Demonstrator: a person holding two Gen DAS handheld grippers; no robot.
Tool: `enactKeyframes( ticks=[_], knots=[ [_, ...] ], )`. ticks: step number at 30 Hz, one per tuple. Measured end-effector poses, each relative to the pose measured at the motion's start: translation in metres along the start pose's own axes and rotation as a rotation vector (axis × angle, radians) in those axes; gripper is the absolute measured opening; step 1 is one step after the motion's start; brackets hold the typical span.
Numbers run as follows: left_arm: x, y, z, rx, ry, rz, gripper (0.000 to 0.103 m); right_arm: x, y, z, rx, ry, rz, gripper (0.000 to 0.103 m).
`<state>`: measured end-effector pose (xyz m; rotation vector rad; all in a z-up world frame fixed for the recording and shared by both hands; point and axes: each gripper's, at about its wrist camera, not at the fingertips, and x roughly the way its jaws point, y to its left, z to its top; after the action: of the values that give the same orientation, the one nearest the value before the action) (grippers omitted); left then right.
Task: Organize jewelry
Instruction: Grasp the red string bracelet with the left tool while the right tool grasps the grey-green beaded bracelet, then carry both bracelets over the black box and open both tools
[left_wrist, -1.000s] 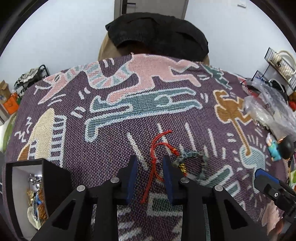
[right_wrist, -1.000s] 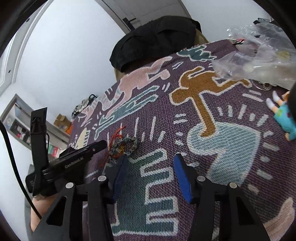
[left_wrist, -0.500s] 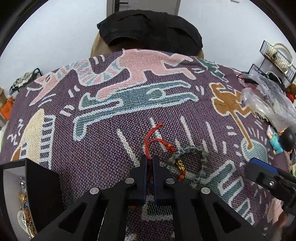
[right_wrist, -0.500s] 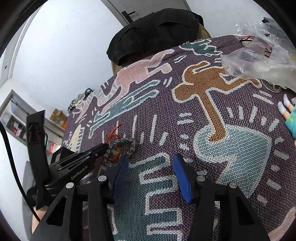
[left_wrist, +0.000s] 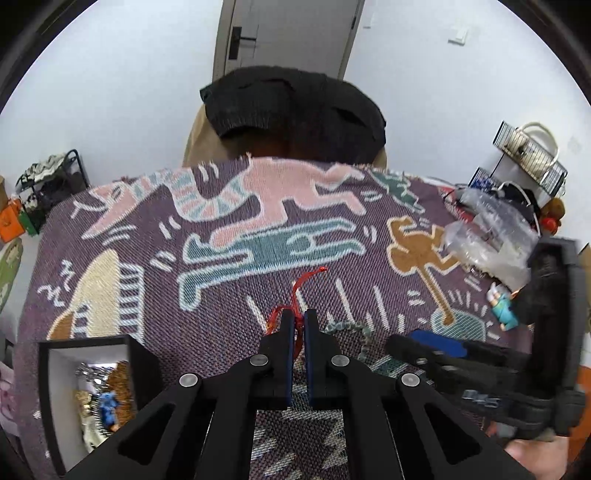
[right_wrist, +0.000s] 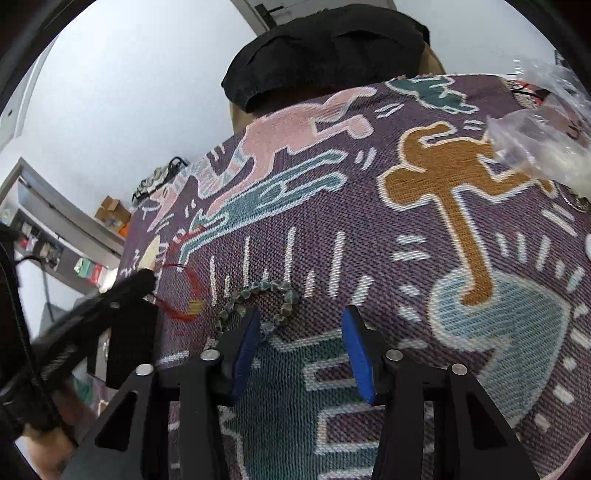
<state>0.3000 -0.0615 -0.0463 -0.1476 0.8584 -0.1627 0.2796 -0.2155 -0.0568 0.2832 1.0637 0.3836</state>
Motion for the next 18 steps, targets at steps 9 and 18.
enactKeyframes(
  ticks=[9, 18],
  knots=[
    [-0.031, 0.020, 0.009, -0.021, -0.062, 0.002, 0.004, 0.022, 0.019, 0.006, -0.047, 0.036, -0.058, 0.044],
    [-0.052, 0.050, 0.009, -0.059, -0.104, 0.018, 0.004, 0.045, 0.040, 0.012, -0.154, 0.042, -0.230, 0.023]
  ],
)
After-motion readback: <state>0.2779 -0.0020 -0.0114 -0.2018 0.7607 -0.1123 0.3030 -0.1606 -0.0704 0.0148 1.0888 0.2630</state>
